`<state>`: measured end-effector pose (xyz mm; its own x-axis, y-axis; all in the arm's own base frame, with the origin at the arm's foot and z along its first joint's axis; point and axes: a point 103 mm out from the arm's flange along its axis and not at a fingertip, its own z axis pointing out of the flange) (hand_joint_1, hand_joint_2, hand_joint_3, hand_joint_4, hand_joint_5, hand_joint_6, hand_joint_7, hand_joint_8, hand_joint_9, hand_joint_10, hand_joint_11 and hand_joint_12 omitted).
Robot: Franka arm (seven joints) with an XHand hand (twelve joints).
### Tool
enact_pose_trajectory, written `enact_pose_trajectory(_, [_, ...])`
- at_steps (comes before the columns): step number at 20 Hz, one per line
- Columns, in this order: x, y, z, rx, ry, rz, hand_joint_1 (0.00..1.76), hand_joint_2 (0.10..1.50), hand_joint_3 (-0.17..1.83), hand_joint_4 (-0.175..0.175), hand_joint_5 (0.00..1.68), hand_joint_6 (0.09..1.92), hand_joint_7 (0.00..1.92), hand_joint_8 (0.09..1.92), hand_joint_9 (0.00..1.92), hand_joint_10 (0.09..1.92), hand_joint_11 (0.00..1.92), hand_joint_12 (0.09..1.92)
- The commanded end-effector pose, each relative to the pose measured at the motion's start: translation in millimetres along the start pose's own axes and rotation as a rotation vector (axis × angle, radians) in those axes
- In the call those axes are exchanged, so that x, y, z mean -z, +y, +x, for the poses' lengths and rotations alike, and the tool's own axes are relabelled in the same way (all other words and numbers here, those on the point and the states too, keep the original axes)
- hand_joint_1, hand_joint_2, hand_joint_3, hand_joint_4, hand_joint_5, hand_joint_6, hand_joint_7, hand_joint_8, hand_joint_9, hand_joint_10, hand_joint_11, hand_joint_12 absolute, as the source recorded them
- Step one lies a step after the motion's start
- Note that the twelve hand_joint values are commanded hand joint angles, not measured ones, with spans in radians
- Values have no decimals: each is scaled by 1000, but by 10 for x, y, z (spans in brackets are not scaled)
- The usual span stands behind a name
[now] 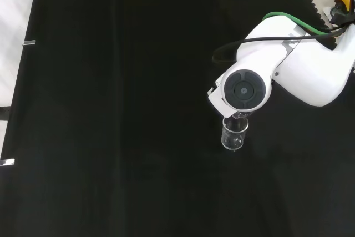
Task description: Pour the water from the handheld beaker into the one on the table.
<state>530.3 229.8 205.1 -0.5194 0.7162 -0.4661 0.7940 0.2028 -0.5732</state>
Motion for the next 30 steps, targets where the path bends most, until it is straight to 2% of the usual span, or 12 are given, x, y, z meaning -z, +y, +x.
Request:
enact_pose_trajectory(1, [-6, -9, 6, 1, 9, -5, 1424, 953, -24, -175, 1351, 338, 1448, 251, 1383, 320, 1057, 840])
enact_pose_trajectory(13, [-27, -13, -11, 9, 52, -3, 1424, 954, -27, -175, 1352, 336, 1450, 247, 1384, 320, 1058, 838])
enact_pose_trajectory(17, [-28, -19, -18, 16, 80, -18, 1424, 954, -27, -175, 1352, 336, 1451, 246, 1384, 320, 1058, 837])
enact_pose_trajectory(20, [-36, -29, -66, 19, 133, -35, 1424, 954, -28, -175, 1352, 335, 1451, 245, 1384, 320, 1059, 837])
enact_pose_trajectory(26, [-105, -67, -235, 31, 294, -84, 1424, 955, -30, -175, 1353, 334, 1452, 244, 1385, 318, 1060, 836])
enact_pose_trajectory(30, [-156, -87, -308, 33, 349, -101, 1424, 955, -31, -175, 1353, 334, 1452, 243, 1385, 318, 1060, 835])
